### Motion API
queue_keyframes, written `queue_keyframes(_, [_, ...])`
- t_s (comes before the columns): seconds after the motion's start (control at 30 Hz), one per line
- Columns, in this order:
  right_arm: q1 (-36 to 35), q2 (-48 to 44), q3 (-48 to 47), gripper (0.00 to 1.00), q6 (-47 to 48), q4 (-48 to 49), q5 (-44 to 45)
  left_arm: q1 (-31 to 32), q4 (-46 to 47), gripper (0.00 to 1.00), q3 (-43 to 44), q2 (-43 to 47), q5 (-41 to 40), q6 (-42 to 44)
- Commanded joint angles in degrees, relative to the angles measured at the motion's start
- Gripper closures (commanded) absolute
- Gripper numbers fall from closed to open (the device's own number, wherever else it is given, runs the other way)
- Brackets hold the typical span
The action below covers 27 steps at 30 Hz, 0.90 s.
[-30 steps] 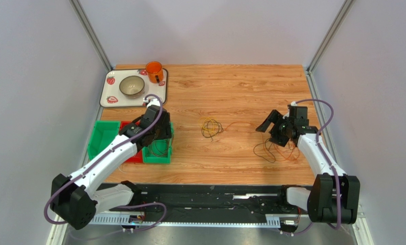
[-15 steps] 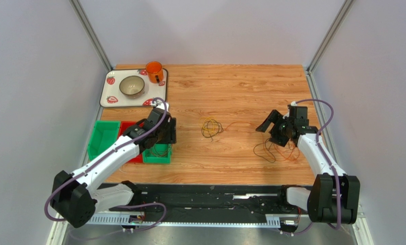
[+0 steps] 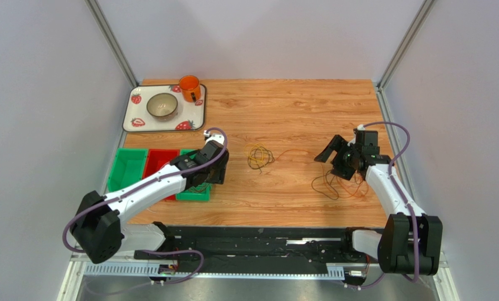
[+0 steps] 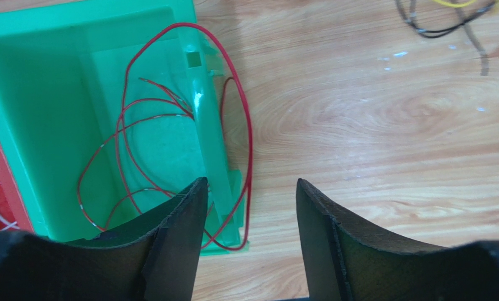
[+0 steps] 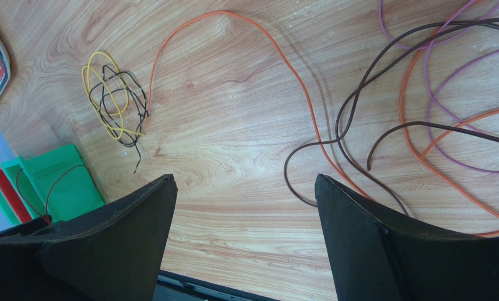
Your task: Untangle the cables
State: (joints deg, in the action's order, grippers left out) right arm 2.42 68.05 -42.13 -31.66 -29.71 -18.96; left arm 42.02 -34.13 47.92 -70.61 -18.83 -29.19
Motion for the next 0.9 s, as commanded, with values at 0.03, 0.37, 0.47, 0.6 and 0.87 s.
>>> queue_keyframes(0.03, [-0.3, -1.1, -0.6, 0.14, 0.8, 0.5, -0.2, 2.1, -1.3, 0.40, 3.0, -3.6, -8.8, 0.8])
queue_keyframes(0.37, [-0.3, -0.6, -0.3, 0.14, 1.0, 0.6, -0.1, 3.2, -2.9, 0.60, 5.8, -5.5, -13.4, 1.1])
queue_keyframes(0.47, [-0.3, -0.3, -0.3, 0.14, 1.0, 0.9, 0.0, 3.5, -3.4, 0.71, 6.1, -5.8, -14.1, 1.1])
queue_keyframes(0.6, [-0.3, 0.2, -0.4, 0.14, 1.2, 0.9, 0.0, 3.6, -3.6, 0.89, 6.0, -5.9, -14.7, 0.7])
queue_keyframes(0.87, [-0.3, 0.2, -0.8, 0.14, 1.5, 0.7, 0.1, 3.6, -3.8, 1.00, 6.2, -6.7, -15.4, 0.6])
